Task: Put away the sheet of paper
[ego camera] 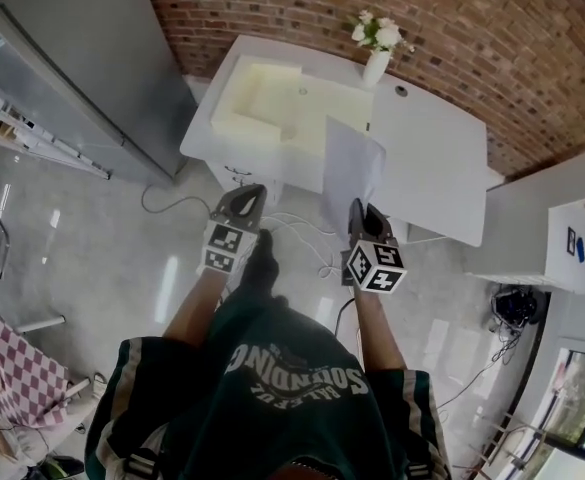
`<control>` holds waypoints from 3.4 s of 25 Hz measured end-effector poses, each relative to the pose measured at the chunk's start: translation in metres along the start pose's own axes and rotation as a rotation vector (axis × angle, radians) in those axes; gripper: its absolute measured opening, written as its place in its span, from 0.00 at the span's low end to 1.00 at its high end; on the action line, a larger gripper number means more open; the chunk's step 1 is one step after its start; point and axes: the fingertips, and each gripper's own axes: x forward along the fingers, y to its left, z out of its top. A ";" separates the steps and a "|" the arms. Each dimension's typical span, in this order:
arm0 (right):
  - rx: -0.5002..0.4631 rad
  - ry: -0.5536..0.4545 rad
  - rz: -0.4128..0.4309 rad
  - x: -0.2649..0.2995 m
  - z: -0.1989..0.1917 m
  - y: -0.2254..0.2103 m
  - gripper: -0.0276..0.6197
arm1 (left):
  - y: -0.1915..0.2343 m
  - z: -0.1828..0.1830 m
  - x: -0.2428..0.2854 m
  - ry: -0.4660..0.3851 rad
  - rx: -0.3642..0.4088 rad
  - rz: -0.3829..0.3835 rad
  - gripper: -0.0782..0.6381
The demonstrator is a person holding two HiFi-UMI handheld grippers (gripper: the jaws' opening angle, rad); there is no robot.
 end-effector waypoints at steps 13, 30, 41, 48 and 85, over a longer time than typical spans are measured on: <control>-0.008 -0.014 -0.068 0.103 0.070 -0.011 0.05 | 0.095 0.030 0.092 -0.012 -0.015 -0.062 0.12; -0.040 -0.021 -0.059 0.189 0.105 0.017 0.05 | 0.167 0.034 0.146 -0.027 -0.035 -0.113 0.12; -0.044 -0.037 -0.017 0.224 0.123 0.008 0.05 | 0.175 0.046 0.177 -0.035 -0.031 -0.112 0.12; -0.028 -0.024 0.008 0.255 0.126 -0.003 0.05 | 0.186 0.048 0.204 -0.022 -0.020 -0.109 0.12; 0.233 0.253 0.126 0.384 0.030 -0.022 0.04 | 0.217 -0.011 0.229 0.145 -0.128 -0.004 0.12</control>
